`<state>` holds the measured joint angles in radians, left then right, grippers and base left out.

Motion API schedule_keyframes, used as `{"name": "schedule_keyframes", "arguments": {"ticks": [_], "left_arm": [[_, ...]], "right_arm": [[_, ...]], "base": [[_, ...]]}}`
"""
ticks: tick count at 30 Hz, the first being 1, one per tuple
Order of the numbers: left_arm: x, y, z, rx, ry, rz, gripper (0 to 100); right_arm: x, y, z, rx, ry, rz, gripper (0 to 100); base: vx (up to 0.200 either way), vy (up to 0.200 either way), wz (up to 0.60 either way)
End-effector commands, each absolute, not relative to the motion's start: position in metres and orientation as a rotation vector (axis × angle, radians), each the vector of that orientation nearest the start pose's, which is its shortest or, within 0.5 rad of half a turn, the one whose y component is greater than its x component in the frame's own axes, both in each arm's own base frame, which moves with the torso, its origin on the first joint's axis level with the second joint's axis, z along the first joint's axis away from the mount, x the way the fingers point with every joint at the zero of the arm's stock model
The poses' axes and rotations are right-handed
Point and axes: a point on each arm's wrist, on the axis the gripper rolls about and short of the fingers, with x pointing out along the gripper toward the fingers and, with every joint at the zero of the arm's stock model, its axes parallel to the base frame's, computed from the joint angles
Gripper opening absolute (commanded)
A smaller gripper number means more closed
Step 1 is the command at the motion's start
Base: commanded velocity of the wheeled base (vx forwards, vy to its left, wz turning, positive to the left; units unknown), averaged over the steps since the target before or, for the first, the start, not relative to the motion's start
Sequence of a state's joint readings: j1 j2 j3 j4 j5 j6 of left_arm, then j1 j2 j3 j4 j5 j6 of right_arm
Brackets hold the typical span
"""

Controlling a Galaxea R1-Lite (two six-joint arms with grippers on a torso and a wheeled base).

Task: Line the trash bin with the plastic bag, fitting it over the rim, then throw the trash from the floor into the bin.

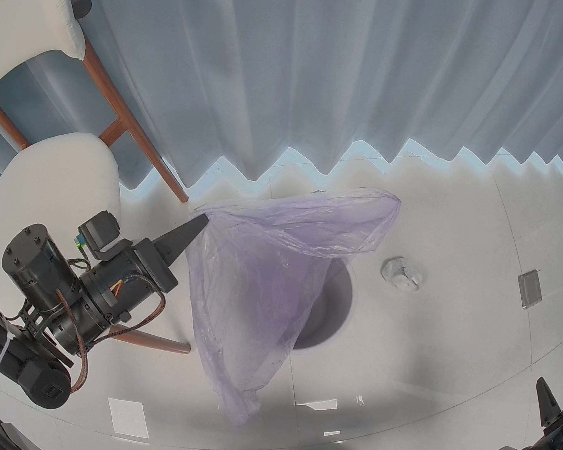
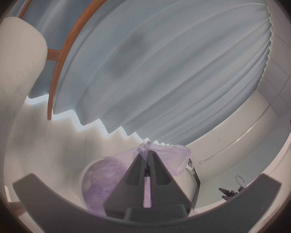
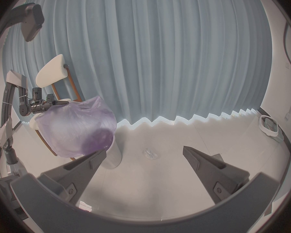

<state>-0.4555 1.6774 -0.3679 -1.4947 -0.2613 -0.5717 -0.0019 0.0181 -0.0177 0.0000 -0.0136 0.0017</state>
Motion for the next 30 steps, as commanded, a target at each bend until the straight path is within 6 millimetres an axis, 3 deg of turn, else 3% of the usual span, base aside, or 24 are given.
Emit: {"name": "schedule_keyframes", "arguments": {"ticks": [1, 8, 12, 20, 21, 22, 23, 24, 25, 28, 30], "left_arm": [[0.213, -0.132, 0.169, -0.549, 0.028, -0.817, 0], [0.208, -0.138, 0.161, -0.431, 0.022, -0.826, 0], [0.198, -0.133, 0.144, -0.260, 0.035, -0.824, 0], [0.199, -0.133, 0.156, -0.257, -0.027, -0.823, 0], [0.202, -0.134, 0.162, -0.263, -0.056, -0.823, 0], [0.202, -0.135, 0.163, -0.263, -0.058, -0.823, 0], [0.205, -0.136, 0.168, -0.269, -0.082, -0.824, 0], [0.207, -0.137, 0.171, -0.272, -0.096, -0.818, 0], [0.209, -0.138, 0.174, -0.276, -0.113, -0.804, 0], [0.211, -0.140, 0.178, -0.289, -0.130, -0.777, 0], [0.213, -0.139, 0.181, -0.304, -0.144, -0.754, 0]], "right_arm": [[-0.023, 0.000, 0.076, 0.002, -0.002, -0.015, 100], [-0.023, 0.000, 0.076, 0.002, -0.002, -0.015, 100], [-0.023, 0.000, 0.075, 0.000, 0.000, -0.015, 100], [-0.023, 0.000, 0.076, 0.020, -0.008, -0.011, 100], [-0.030, 0.001, 0.107, 0.058, -0.175, 0.059, 100], [-0.032, 0.001, 0.112, 0.066, -0.194, 0.068, 100], [-0.043, 0.002, 0.160, 0.177, -0.331, 0.147, 100], [-0.043, 0.002, 0.193, 0.275, -0.343, 0.187, 100], [-0.042, 0.003, 0.213, 0.350, -0.334, 0.215, 100], [-0.026, 0.005, 0.210, 0.398, -0.164, 0.281, 100], [-0.009, 0.006, 0.191, 0.438, 0.030, 0.290, 100]], "base": [[0.000, 0.000, 0.00], [0.000, 0.000, 0.00], [0.000, 0.000, 0.00], [0.000, 0.000, 0.00], [0.000, 0.000, 0.00], [0.000, 0.000, 0.00], [0.000, 0.000, 0.00], [0.000, 0.000, 0.00], [0.000, 0.000, 0.00], [0.000, 0.000, 0.00], [0.000, 0.000, 0.00]]}}
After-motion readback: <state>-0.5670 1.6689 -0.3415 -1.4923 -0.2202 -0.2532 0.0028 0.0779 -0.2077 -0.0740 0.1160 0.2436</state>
